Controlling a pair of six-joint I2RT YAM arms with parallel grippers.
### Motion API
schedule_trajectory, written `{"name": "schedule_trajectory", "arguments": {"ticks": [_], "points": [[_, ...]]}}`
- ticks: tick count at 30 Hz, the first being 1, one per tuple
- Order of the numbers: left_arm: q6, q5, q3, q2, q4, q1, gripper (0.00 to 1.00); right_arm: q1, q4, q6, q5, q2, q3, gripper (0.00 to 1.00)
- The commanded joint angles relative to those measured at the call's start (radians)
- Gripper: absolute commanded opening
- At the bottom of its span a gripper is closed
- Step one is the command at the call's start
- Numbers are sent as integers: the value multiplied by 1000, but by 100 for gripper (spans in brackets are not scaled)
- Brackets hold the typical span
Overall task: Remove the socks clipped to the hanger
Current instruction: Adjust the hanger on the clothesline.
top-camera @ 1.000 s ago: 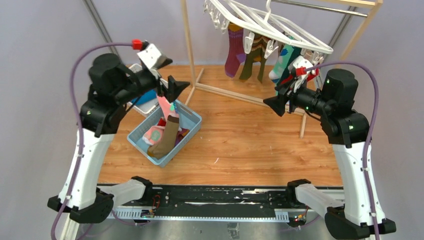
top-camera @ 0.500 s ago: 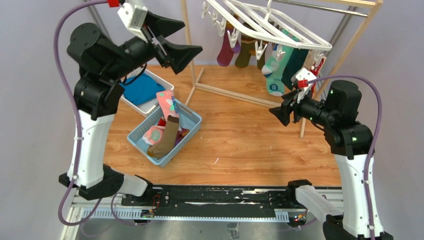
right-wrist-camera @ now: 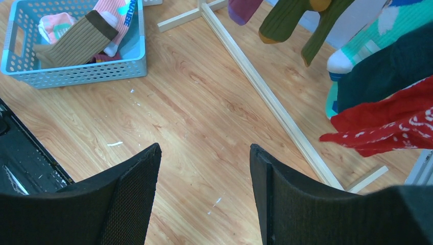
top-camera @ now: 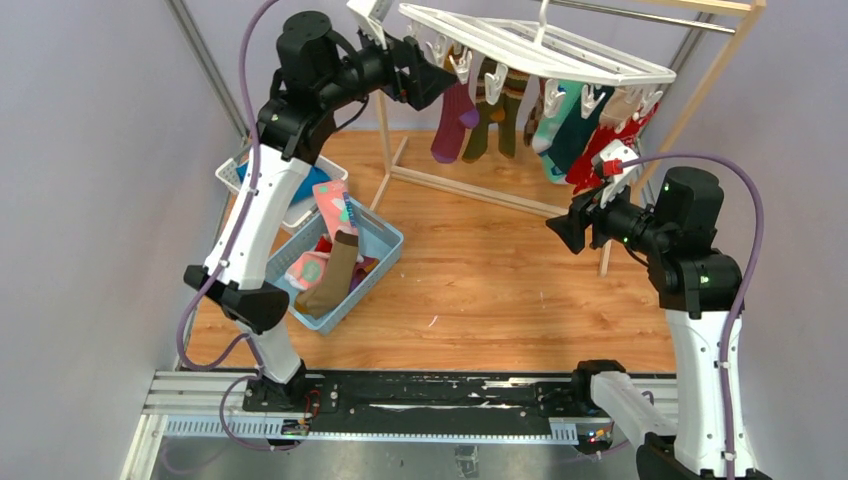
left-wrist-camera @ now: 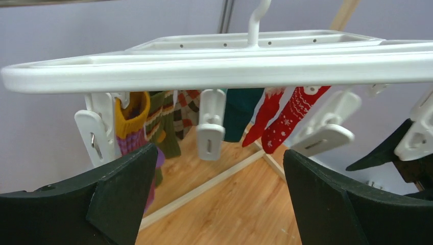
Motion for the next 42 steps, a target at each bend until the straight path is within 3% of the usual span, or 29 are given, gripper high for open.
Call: {"name": "schedule_trajectory", "arguments": {"ticks": [1, 6, 12, 26, 34, 42], "points": [[-40, 36, 27, 2, 96, -25, 99, -20, 20, 17, -22, -15, -22, 64], [-29, 50, 35, 21, 113, -66, 96, -30, 27, 20, -25, -18, -32, 64], [-26, -93, 17, 14, 107, -76, 87, -33, 27, 20, -31, -29, -44, 64], [6, -111, -2, 13, 116, -60, 40, -32, 25, 15, -16, -68, -69, 63], [-56, -67, -40, 17, 160, -3, 21, -84, 21, 18, -19, -97, -74, 63], [-126, -61, -66, 41, 214, 82, 16, -107, 16, 19, 23, -114, -65, 63]]}}
